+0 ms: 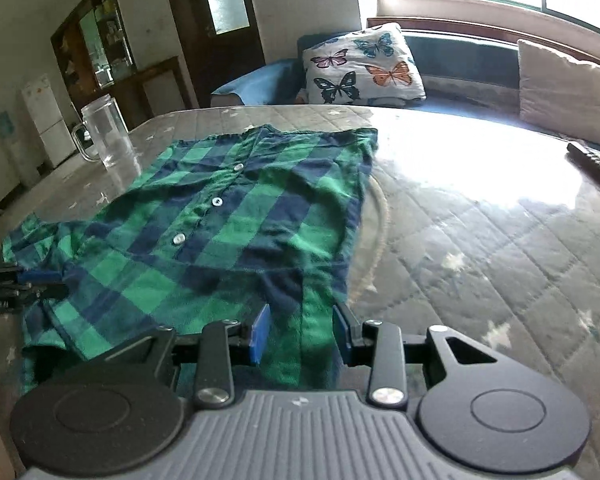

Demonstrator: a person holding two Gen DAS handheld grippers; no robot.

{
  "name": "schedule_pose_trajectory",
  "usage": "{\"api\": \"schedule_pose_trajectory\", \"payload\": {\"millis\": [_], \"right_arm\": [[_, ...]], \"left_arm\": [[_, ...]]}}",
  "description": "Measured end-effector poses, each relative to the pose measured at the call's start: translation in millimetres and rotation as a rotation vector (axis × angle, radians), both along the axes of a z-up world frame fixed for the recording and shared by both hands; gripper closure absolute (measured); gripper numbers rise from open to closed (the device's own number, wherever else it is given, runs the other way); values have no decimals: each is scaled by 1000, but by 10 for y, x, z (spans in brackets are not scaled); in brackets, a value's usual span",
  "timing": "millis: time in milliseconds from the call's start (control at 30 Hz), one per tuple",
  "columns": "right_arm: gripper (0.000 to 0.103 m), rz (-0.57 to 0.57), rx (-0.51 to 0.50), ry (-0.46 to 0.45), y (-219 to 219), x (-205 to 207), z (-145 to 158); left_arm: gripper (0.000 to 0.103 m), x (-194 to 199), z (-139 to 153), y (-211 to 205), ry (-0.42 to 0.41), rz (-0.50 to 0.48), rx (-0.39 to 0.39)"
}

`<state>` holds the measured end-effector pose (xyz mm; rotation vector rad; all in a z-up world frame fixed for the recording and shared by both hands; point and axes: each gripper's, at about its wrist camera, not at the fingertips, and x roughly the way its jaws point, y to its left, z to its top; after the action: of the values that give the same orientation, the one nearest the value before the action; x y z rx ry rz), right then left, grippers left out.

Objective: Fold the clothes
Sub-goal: 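Grasp the shirt hem with the left gripper and smooth it flat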

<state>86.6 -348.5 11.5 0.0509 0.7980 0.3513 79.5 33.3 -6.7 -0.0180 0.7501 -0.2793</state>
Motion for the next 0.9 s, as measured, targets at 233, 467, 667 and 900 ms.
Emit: {"api": "schedule_pose_trajectory", "payload": {"millis": [233,467,667,900], "right_arm": [[68,-16,17,-5,-51,-236,43],[64,-21,22,-5,-63,-433,30],[60,-32,9,10,-93,-578,-35],[53,-21,-6,18,-129,-722,-114]], "left_arm": [[93,-34,20,-9,-9,19,8],[79,-95,35,5,-13,31,19],[93,-87,22,1,-5,22,6],[95,-140,474,-8,-132,19,-33]]}}
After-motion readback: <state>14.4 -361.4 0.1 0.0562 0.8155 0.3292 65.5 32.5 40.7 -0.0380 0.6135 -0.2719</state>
